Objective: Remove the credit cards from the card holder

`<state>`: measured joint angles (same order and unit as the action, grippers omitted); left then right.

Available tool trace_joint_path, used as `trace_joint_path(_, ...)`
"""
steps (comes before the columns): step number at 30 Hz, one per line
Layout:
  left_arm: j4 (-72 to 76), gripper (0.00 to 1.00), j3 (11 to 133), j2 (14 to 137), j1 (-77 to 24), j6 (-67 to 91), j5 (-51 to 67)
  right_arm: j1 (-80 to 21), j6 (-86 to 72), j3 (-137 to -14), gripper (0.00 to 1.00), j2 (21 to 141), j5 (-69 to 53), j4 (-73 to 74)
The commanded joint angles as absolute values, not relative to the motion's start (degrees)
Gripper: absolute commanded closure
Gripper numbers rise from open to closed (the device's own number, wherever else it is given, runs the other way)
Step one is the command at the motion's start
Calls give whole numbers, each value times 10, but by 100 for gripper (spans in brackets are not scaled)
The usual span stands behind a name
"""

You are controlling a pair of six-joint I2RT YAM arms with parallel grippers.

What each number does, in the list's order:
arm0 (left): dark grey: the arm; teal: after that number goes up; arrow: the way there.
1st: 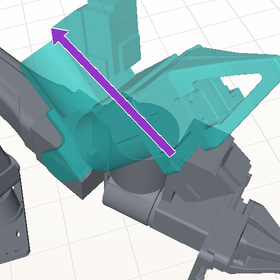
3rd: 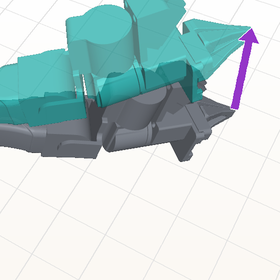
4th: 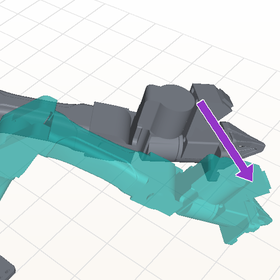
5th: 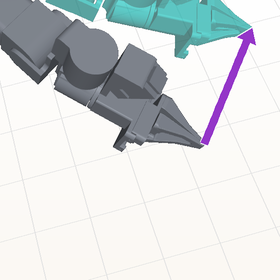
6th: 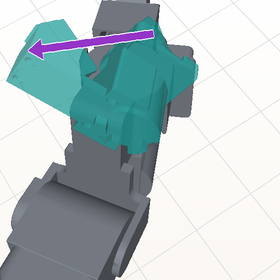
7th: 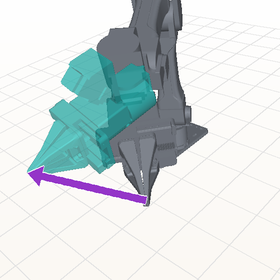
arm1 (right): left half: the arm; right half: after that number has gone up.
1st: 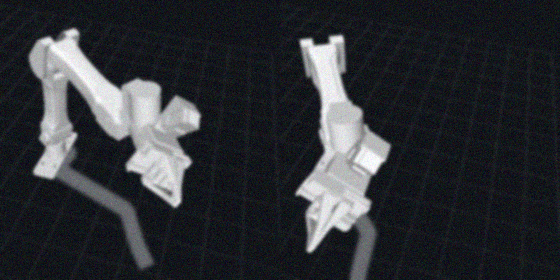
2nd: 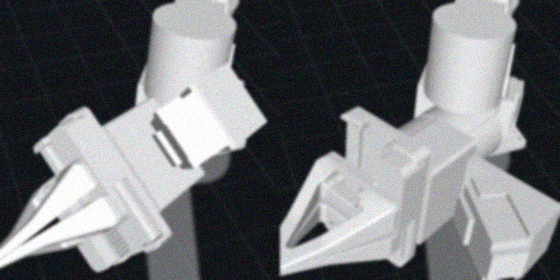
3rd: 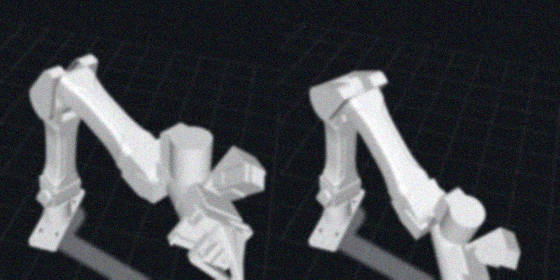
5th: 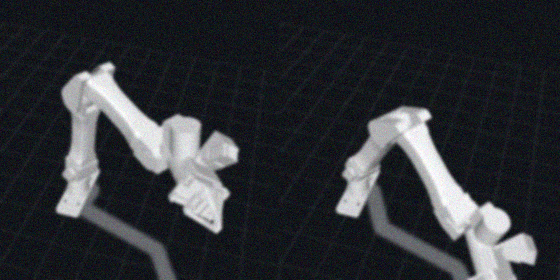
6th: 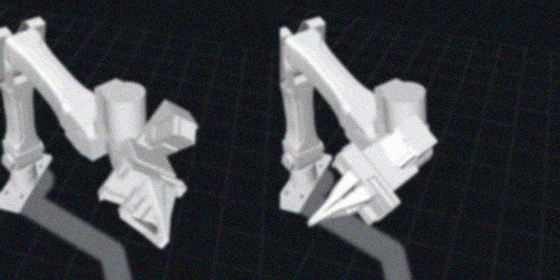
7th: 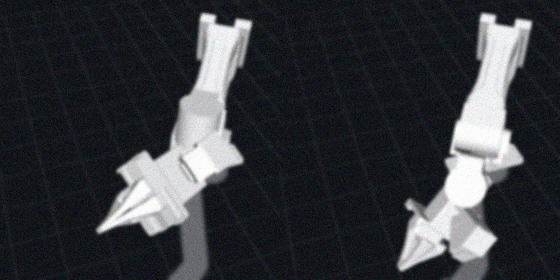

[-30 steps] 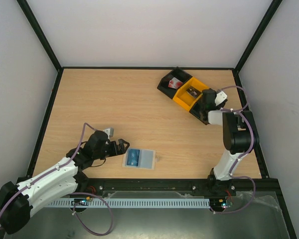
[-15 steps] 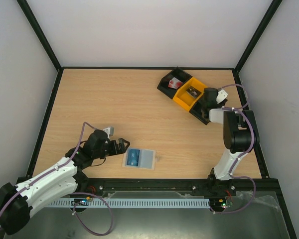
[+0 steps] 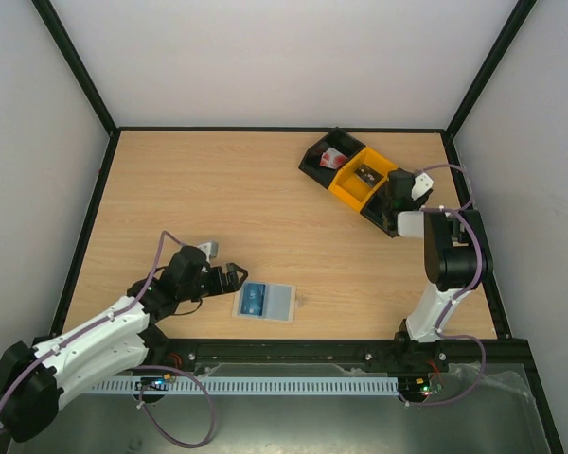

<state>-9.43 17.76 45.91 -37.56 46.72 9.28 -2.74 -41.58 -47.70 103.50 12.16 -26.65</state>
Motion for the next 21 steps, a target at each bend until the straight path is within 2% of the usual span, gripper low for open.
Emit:
trace_joint_path(1,-79,0,182,469,-372,469,102,-26,-413,-480,98,1035,142,-273)
trace_joint_path(4,-76,0,182,475,-372,470,106,-26,-414,-494,97,1042,140,-252)
trace_joint_path(13,-74,0,181,475,-372,476,109,-26,-436,-530,69,1030,162,-144)
trace_joint_path(21,-68,0,177,474,-372,485,111,-26,-440,-553,60,1031,191,-85)
